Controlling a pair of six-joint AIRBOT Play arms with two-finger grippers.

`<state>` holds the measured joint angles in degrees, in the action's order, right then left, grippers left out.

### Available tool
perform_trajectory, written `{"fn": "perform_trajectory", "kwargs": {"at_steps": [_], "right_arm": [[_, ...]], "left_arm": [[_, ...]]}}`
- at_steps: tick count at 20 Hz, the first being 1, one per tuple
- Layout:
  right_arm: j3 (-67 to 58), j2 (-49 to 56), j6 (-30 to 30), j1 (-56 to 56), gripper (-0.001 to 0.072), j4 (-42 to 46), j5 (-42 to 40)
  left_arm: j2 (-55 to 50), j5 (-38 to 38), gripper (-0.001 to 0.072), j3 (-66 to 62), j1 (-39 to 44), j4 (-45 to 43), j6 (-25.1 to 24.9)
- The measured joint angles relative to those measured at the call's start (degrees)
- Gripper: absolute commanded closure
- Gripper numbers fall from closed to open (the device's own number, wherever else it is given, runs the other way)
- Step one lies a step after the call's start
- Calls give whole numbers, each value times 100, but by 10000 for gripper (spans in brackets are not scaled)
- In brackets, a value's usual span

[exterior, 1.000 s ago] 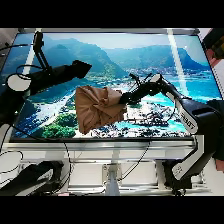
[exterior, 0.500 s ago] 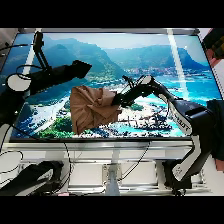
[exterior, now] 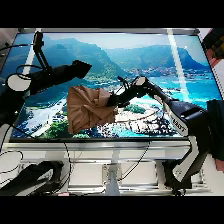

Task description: Fold the clothes and pants, and hang the long-sleeved shirts on hangers.

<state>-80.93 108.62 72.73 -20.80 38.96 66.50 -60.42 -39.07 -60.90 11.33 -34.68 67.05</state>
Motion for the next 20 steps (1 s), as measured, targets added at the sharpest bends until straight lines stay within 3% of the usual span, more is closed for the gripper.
{"fn": "perform_trajectory", "kwargs": {"at_steps": [1, 6, 12, 14, 15, 16, 20], "right_arm": [[-22, 22, 39, -31, 97, -2, -2], [-122, 61, 232, -197, 100, 35, -107], [-151, 68, 352, -433, 183, 90, -210], [-153, 70, 363, -529, 354, 116, -330], [-153, 72, 365, -588, 545, 120, -426], [-155, 72, 369, -645, 677, 92, -538], [-210, 72, 374, -879, 683, 48, -1182]], "left_arm": [[2, 0, 26, 0, 0, 0, 0], [0, 0, 26, 0, 0, 0, 0], [0, 0, 26, 0, 0, 2, 0], [0, 0, 26, 0, 0, 2, 0], [0, 0, 26, 0, 0, 2, 0], [0, 0, 26, 0, 0, 2, 0], [0, 0, 26, 0, 0, 0, 0]]}}
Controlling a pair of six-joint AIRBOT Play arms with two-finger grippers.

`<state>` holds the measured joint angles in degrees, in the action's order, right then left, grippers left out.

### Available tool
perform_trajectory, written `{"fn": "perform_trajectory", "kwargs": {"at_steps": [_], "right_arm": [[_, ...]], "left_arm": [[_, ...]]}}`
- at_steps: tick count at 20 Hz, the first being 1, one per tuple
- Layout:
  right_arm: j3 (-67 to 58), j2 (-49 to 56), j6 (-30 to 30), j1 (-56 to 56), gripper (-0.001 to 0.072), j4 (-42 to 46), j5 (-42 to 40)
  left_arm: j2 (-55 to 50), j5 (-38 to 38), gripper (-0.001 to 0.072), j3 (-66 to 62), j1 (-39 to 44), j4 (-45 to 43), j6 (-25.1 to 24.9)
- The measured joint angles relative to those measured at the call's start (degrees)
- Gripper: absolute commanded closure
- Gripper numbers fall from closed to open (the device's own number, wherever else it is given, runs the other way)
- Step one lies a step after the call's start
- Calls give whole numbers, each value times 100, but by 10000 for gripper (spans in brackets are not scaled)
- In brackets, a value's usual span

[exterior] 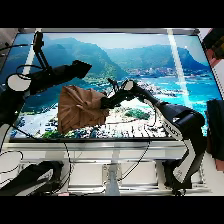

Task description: Fold the clothes and pants, and hang the long-sleeved shirts on hangers.

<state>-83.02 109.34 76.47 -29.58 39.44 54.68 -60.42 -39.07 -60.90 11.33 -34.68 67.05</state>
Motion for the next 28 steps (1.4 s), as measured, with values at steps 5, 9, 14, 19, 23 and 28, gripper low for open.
{"fn": "perform_trajectory", "kwargs": {"at_steps": [5, 9, 14, 19, 23, 28], "right_arm": [[-634, -63, -210, 68, 684, -11, -437], [-1244, -243, -236, 577, 684, -13, -376], [-1561, -562, -105, 1685, 684, -9, 114], [-1626, -911, 87, 3139, 684, 138, 643], [-1637, -1294, 457, 4507, 685, 570, 1021], [-1690, -1932, 796, 6387, 685, 839, 1274]], "left_arm": [[0, 0, 26, 0, 0, 2, 0], [0, 2, 26, 0, 0, 2, 0], [2, 0, 26, 0, 0, 2, 0], [2, 0, 27, 0, -9, 0, 0], [0, 2, 26, 0, -133, 0, 0], [0, 2, 27, 0, -407, 0, 0]]}}
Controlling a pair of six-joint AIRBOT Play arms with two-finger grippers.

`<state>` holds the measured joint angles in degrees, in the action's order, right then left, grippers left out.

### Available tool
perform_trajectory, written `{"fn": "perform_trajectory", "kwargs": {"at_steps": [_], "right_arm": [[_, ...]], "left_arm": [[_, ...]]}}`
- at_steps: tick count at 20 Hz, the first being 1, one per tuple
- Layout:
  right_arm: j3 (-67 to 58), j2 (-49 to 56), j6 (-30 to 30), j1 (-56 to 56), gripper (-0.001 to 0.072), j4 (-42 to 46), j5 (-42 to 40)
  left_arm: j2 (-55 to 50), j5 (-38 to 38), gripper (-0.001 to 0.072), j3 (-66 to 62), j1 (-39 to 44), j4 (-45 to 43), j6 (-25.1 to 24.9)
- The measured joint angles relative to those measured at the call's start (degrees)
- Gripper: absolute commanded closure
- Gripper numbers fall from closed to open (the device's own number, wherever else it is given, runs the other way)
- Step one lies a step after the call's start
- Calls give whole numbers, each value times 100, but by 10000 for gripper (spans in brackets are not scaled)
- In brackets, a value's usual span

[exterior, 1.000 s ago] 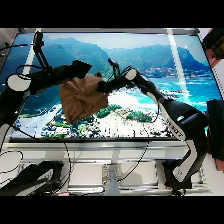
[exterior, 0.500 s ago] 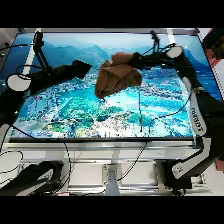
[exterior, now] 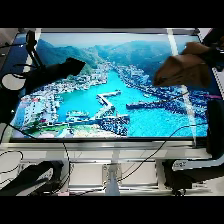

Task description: Fold the clothes and pants, and hang the long-sleeved shirts on hangers.

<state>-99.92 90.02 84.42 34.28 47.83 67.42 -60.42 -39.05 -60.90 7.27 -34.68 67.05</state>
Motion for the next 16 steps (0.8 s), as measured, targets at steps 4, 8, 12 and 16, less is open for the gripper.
{"fn": "perform_trajectory", "kwargs": {"at_steps": [4, 8, 12, 16], "right_arm": [[-389, -396, 133, 1403, 684, 197, 411], [-925, -527, 181, 2459, 684, 1222, 1486], [-1126, -555, 118, 3117, 685, 2649, 2415], [-964, -560, -61, 3519, 684, 3333, 2951]], "left_arm": [[2, 0, 26, 0, -149, 2, 0], [39, -2, 26, 0, -203, 9, 0], [105, -2, 27, 0, -271, 22, 0], [129, 0, 26, 0, -343, 20, -2]]}}
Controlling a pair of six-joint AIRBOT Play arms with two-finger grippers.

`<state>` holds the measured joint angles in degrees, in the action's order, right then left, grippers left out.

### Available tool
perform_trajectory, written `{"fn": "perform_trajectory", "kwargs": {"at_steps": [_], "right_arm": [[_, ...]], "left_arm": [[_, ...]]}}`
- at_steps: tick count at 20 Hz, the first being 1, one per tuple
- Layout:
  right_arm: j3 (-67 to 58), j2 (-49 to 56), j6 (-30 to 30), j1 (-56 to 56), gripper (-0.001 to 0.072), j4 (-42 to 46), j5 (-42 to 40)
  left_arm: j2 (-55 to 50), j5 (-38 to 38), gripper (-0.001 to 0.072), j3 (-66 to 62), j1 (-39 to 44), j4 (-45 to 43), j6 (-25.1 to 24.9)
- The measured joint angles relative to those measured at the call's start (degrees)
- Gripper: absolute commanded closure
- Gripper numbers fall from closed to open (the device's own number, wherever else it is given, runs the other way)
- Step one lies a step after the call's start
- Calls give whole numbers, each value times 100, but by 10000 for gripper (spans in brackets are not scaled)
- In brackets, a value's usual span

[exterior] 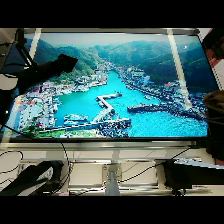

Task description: Fold the clothes and pants, and hang the long-sleeved shirts on hangers.

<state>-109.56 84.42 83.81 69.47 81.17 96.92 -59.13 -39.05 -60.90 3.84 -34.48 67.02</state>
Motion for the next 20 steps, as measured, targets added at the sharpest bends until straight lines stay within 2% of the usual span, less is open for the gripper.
{"fn": "perform_trajectory", "kwargs": {"at_steps": [5, 6, 8, 9, 17, 18, 20], "right_arm": [[946, -7, 136, 385, 682, 658, 490], [1123, -9, 166, 457, 616, 745, 529], [1416, -9, 216, 570, 40, 879, 614], [1521, -11, 223, 605, 13, 894, 649], [1755, -13, 271, 686, 36, 629, 129], [1755, -13, 273, 686, 90, 540, 17], [1755, -13, 273, 686, 315, 98, -177]], "left_arm": [[4, 0, 26, 0, -24, 4, 2], [4, -2, 26, 0, -24, 4, 2], [4, 0, 26, 0, -24, 4, 2], [4, 0, 26, 0, -24, 2, 2], [4, 2, 26, 0, -24, 4, 2], [4, 2, 26, 0, -24, 4, 2], [2, 9, 25, 0, -24, 2, 2]]}}
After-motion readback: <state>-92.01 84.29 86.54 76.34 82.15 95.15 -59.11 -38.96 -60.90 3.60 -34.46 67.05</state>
